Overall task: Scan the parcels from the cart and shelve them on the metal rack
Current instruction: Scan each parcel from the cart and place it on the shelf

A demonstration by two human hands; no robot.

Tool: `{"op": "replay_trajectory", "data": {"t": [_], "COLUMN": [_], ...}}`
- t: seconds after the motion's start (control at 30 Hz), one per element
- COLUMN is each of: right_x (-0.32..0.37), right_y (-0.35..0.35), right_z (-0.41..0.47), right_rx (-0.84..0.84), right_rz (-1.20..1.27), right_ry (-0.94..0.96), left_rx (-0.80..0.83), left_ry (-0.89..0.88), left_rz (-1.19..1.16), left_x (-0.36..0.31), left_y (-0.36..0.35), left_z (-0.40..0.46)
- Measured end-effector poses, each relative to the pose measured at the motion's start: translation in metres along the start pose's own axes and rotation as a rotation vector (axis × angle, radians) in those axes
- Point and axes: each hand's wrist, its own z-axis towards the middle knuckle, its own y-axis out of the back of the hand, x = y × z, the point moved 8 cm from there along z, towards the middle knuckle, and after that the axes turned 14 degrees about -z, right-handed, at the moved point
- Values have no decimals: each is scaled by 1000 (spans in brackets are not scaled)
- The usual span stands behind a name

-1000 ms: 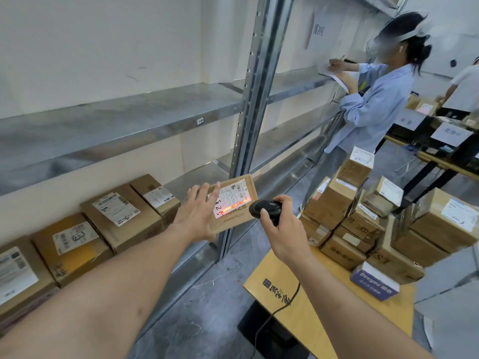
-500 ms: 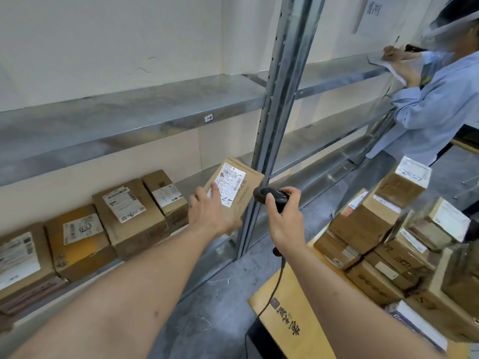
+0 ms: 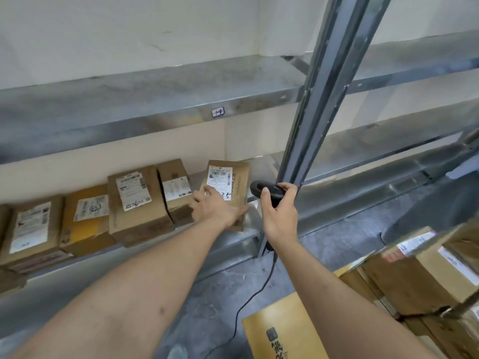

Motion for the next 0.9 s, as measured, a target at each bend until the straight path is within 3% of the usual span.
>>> {"op": "replay_trajectory", "data": {"t": [0.33,0.53,0.63,0.7,0.8,0.9], "right_x": [-12,-13,-12,-9,-4,1], "right_y": [-27,-38,-40,-41,-45,-51], "right_z": [50,61,66,67,67,66], "right_rx": [-6,-8,-7,-11,-15,2], "right_rz": [-4,-20,-12,-5,-7,-7], "right_ry": [-62,-77,-81,-77,-65,-69], "left_rx": [-20,136,159,149,267,380], "left_ry": [90,99,-4,-211,-512,-500], "left_rz": [45,242,434,552,508,481], "left_x": [-12,-31,-43,-56,-56,-31], "left_y": [-30,-32,-28,-30,-45,-48], "left_z": [46,47,49,56,66,78]}}
